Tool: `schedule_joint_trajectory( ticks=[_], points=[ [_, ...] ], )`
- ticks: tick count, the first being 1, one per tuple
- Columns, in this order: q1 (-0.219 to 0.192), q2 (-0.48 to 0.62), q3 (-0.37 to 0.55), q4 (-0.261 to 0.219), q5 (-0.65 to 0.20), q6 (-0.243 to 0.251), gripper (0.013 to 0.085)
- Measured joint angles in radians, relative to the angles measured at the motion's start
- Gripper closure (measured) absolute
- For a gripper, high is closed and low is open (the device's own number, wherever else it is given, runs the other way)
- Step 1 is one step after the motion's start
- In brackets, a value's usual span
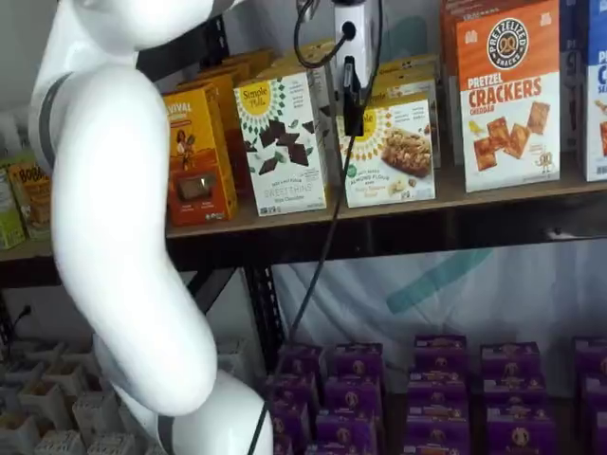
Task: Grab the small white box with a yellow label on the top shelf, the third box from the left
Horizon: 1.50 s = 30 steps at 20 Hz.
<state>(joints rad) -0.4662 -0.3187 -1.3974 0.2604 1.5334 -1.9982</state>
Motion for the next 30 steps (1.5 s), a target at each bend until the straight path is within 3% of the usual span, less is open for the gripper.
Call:
schedule_joint_trajectory(
  ticks=[8,13,16,23,27,29,30],
  points=[
    [0.024,0.067,-0.052,-0.051,0.038,0.017,0.0130],
    [0.058,0.120,-0.128,-0.124,0.134,0.045,0.0130],
    [0.074,0.129,-0.140,-0.154,0.150,0.057,0.0130],
    [0.079,0.128,-0.134,-0.155,0.147,0.063,0.0130],
    [0.075,0.123,-0.127,-0.148,0.138,0.059,0.0210],
    [0.074,0.120,-0.122,-0.146,0.131,0.058,0.0290],
    [0.073,0.118,-0.119,-0.145,0.128,0.058,0.0290]
  ],
)
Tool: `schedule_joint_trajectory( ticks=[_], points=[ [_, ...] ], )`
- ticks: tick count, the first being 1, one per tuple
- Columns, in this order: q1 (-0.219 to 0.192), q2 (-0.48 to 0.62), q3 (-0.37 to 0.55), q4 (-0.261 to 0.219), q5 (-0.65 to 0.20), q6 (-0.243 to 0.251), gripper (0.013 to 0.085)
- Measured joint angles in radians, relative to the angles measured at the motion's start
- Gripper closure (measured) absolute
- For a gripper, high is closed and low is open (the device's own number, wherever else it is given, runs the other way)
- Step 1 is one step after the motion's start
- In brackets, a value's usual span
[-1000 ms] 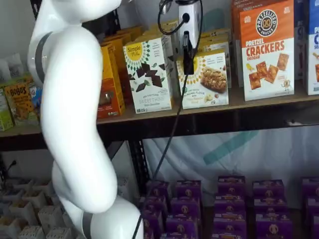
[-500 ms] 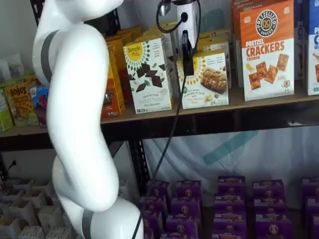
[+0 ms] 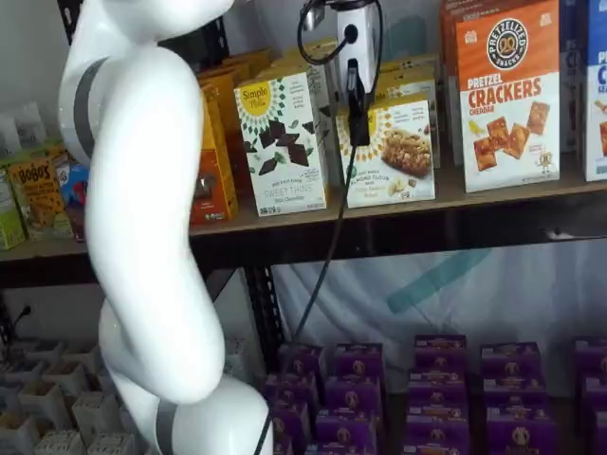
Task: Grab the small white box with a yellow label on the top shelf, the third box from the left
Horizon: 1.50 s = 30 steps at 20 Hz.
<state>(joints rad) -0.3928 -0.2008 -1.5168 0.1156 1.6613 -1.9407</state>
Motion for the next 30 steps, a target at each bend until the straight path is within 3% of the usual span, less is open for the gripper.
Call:
schedule_joint_trajectory(
  ticks=[2,7,12,16,21,30],
  points=[
    [-0.001,-0.002,0.003,0.001,-0.003,-0.001,0.0370],
    [-0.002,-0.005,0.007,0.003,-0.007,-0.002,0.0370],
    [-0.006,-0.008,0.012,0.004,-0.014,-0.006,0.0490],
    [-0.008,-0.011,0.019,0.003,-0.018,-0.009,0.0490],
    [-0.007,-0.013,0.024,0.001,-0.020,-0.009,0.0610],
    [-0.008,-0.009,0.022,0.005,-0.019,-0.009,0.0610]
  ],
)
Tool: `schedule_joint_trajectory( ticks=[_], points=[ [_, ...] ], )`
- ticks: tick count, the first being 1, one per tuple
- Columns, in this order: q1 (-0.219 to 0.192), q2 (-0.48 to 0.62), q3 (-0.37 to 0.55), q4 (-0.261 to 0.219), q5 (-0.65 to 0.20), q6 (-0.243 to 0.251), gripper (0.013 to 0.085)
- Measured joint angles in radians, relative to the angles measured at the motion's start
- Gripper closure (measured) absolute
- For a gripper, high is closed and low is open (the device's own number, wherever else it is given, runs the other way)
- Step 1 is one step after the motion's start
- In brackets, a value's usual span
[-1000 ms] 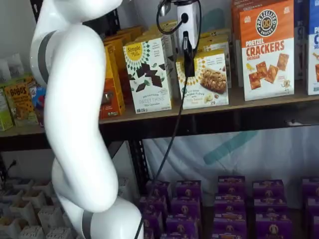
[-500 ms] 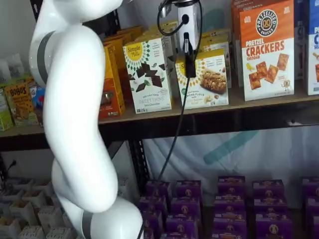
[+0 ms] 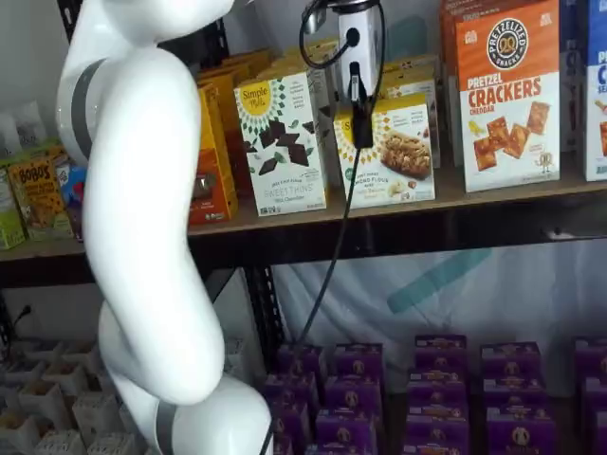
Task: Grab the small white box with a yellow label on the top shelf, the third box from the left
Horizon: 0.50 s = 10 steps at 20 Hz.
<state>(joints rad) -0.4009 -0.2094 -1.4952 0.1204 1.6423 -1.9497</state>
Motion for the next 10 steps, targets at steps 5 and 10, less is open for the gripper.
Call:
schedule_joint_trajectory(
  ticks=[5,10],
  points=[
    [-0.001,-0.001,0.000,0.002,0.000,-0.001,0.0650],
    [-0.002,0.005,-0.032,-0.005,0.053,0.001,0.0650]
  ],
)
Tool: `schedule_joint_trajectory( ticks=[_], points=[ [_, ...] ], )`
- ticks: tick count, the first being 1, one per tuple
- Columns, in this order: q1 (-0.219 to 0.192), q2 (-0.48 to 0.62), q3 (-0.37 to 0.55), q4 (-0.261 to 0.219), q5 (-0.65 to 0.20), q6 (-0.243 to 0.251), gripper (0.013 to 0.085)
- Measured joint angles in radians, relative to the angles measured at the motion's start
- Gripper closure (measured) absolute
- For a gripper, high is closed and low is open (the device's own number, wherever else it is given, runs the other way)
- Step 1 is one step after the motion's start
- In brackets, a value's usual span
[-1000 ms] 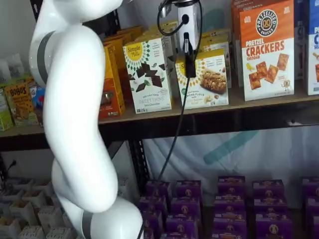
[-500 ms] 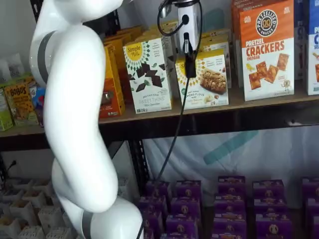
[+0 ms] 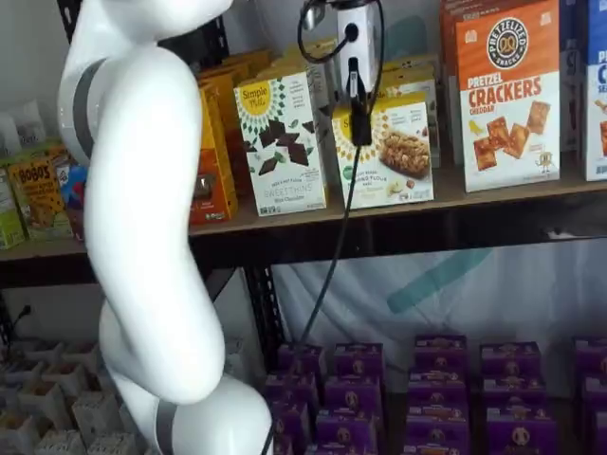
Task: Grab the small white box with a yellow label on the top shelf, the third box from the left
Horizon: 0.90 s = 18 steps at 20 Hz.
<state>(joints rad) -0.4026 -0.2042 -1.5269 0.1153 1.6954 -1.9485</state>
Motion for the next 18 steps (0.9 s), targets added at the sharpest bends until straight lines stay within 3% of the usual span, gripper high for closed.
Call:
schedule_joint_trajectory(
  ticks=[9,18],
  points=[
    [-0.014,-0.109,0.054,-0.002,0.076,-0.008,0.0650],
    [0.021,-0.285,0.206,-0.036,0.138,0.021,0.0650]
  ],
)
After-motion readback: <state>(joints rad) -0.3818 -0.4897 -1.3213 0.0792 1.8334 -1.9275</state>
